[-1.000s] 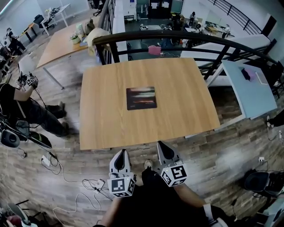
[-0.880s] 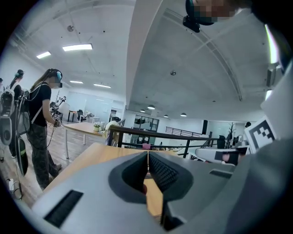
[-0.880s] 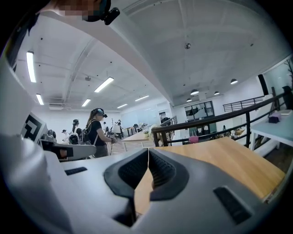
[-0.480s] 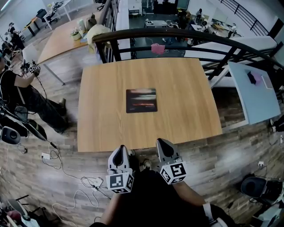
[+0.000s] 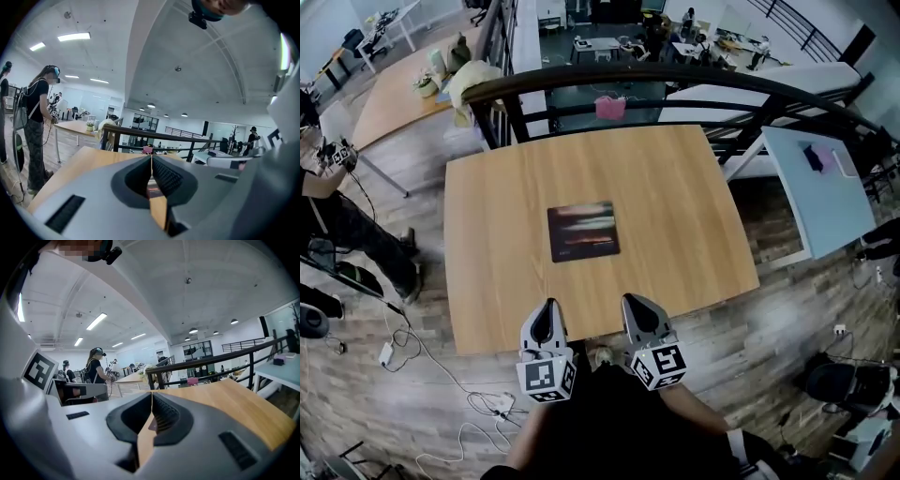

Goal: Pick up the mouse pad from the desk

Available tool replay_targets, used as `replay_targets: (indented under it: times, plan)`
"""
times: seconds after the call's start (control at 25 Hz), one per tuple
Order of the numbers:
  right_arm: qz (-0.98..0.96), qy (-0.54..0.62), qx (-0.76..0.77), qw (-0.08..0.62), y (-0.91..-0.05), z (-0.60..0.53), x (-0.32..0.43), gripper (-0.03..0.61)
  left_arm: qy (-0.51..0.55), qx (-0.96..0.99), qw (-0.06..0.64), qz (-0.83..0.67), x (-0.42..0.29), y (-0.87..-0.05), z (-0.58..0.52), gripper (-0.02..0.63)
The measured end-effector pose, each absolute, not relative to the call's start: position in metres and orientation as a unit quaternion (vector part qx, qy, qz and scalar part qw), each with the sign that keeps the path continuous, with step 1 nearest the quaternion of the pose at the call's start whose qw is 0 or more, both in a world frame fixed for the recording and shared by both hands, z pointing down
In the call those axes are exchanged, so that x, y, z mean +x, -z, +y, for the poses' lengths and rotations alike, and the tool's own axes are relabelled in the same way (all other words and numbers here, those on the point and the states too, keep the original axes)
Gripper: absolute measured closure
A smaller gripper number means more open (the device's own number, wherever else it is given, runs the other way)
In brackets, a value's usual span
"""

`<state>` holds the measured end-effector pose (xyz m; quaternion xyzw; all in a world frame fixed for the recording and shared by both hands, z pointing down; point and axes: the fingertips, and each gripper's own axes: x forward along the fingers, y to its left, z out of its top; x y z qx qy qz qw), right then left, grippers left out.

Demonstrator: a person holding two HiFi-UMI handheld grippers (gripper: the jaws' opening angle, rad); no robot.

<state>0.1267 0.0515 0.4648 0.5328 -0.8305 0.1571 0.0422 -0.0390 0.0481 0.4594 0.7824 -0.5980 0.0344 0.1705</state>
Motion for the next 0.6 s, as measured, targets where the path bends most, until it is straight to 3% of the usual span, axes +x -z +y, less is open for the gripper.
replay_targets:
  times: [0.6]
  plan:
    - [-0.79, -0.164, 0.587, 0.075, -0.489, -0.065, 0.101, 0.548, -0.066, 0.803, 0.181, -0.563, -0.094, -0.49, -0.066, 0.588]
